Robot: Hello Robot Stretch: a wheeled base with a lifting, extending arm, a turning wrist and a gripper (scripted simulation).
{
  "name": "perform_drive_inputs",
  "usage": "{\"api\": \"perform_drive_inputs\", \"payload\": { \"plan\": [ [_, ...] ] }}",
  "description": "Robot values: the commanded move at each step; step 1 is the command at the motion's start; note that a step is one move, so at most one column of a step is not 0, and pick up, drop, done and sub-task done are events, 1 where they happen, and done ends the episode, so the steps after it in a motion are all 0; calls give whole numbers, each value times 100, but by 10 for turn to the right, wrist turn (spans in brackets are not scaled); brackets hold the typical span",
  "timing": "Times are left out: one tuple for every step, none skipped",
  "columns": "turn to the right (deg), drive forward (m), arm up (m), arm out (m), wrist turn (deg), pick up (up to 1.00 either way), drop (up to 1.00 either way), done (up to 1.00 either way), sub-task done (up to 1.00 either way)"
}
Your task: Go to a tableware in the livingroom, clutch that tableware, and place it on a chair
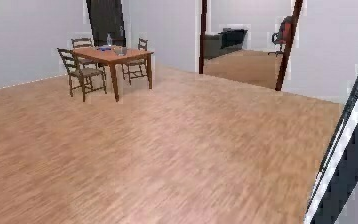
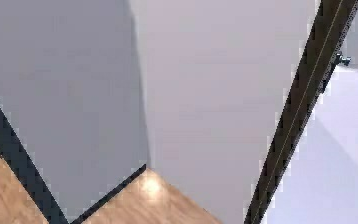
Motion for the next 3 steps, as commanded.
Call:
{"api": "perform_drive_inputs", "payload": {
  "plan": [
    [0, 90, 0, 0, 0, 0, 0, 0, 0],
    [210, 0, 0, 0, 0, 0, 0, 0, 0],
    [0, 100, 0, 0, 0, 0, 0, 0, 0]
  ]
}}
